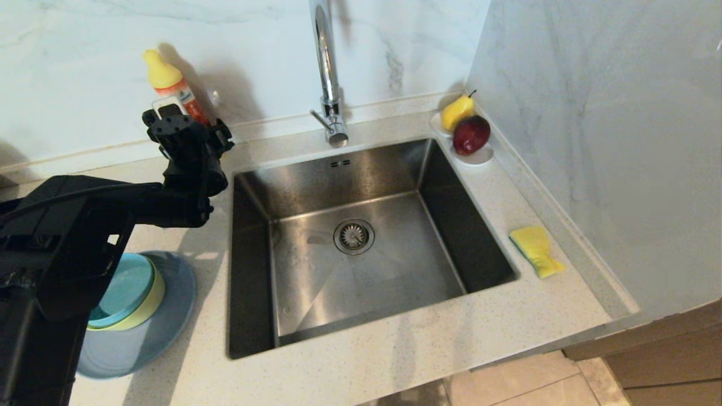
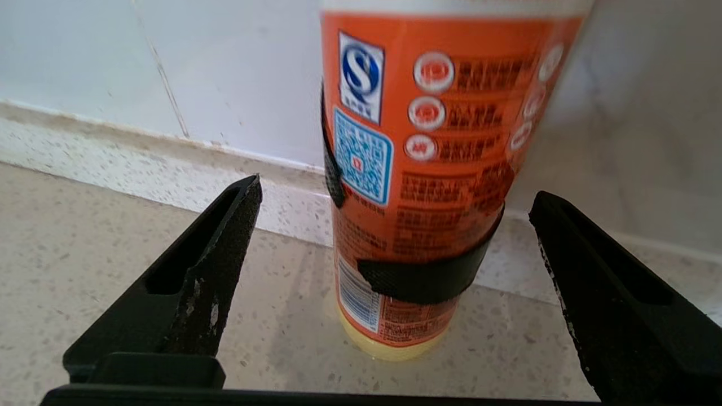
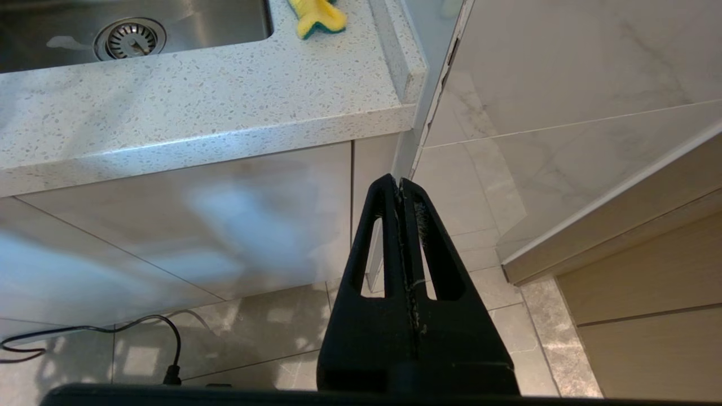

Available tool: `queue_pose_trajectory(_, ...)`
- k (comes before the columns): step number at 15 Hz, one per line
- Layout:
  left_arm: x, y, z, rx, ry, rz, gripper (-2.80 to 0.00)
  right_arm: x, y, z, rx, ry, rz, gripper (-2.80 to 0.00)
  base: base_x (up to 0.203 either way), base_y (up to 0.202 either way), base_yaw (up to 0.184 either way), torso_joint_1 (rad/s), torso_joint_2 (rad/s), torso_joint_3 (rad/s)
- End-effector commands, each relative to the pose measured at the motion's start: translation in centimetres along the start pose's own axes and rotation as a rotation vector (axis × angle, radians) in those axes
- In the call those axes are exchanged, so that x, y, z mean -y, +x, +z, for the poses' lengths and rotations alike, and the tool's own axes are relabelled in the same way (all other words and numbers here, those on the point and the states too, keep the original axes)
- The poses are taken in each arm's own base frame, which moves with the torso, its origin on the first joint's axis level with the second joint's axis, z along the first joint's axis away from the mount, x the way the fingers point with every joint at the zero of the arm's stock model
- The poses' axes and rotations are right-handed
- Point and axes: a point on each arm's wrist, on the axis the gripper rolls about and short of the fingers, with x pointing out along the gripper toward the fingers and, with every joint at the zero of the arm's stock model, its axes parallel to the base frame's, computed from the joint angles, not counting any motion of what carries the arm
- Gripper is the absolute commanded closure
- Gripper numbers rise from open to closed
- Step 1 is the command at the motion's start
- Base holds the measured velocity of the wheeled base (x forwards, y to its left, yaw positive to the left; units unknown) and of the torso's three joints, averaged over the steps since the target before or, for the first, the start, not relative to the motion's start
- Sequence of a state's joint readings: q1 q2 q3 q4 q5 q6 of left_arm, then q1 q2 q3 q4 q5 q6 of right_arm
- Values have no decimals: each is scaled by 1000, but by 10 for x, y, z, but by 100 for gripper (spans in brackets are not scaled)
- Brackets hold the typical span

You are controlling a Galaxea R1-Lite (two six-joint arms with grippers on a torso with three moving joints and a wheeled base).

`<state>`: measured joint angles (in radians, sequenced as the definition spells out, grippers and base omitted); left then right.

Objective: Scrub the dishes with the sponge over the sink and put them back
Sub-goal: Grab the dish soap

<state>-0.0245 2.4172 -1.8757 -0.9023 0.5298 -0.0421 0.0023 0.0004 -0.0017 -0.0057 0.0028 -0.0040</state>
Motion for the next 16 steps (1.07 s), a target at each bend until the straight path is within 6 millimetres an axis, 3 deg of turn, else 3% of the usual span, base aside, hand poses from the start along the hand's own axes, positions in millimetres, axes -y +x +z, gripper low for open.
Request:
queue_pose_trajectory(1,0,0,-2,2,-2,-3,-280,0,0,0,1,-1,0,0,0,0,0,0,0,0)
queue_pose_trajectory(16,1,0,-4,3,0,-44,-280,0,0,0,1,-1,0,0,0,0,0,0,0,0)
